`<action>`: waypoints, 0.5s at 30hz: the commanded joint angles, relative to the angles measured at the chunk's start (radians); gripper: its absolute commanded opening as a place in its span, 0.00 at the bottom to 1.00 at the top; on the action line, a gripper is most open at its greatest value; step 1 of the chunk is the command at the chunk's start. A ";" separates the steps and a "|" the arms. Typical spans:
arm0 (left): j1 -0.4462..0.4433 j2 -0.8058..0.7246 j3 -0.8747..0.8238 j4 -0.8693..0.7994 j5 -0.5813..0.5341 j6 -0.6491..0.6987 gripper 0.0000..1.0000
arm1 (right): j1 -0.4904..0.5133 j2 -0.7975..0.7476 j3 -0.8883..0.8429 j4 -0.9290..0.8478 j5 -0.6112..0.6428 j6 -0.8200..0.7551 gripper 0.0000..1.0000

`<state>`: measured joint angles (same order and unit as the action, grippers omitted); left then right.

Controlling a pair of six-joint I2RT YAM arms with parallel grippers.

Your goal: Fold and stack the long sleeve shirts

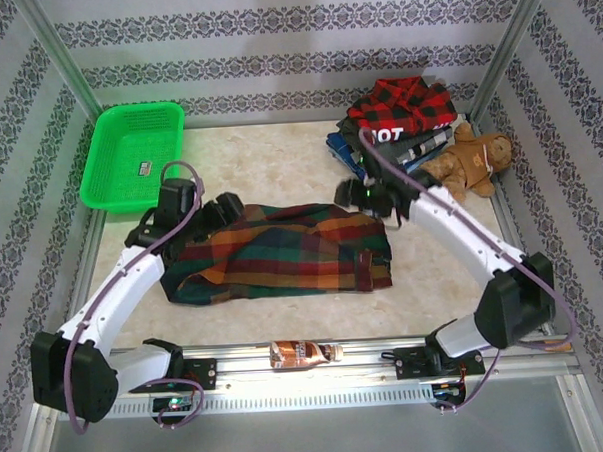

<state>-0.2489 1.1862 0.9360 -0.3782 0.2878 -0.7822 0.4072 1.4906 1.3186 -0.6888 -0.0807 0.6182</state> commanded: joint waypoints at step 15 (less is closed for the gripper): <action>-0.104 0.868 0.860 -0.428 0.146 0.610 0.70 | -0.127 0.539 0.315 -0.040 -0.340 -0.292 0.65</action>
<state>-0.3126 1.9965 1.7035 -0.6792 0.3706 -0.3260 0.2863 2.0399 1.6665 -0.7357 -0.3504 0.3271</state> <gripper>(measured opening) 0.705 0.652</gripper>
